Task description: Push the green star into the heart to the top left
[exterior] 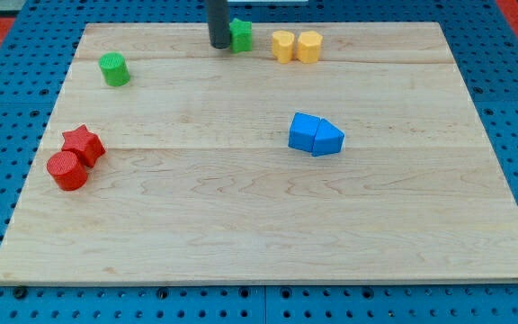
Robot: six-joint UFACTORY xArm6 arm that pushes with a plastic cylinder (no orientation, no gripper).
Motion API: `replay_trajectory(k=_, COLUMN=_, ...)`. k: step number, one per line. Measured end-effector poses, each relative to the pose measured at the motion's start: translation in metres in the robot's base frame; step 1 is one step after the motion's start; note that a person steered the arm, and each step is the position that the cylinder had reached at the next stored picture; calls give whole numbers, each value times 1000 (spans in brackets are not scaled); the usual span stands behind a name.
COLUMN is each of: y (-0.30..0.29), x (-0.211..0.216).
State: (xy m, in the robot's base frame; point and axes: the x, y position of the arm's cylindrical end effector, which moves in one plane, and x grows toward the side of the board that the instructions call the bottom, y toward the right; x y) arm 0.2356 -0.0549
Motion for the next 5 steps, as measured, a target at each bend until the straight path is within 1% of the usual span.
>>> replay_trajectory(k=1, y=-49, x=-4)
replay_trajectory(k=2, y=-34, x=-34)
replay_trajectory(k=3, y=6, x=-42)
replay_trajectory(k=4, y=50, x=-22)
replay_trajectory(k=5, y=54, x=-13)
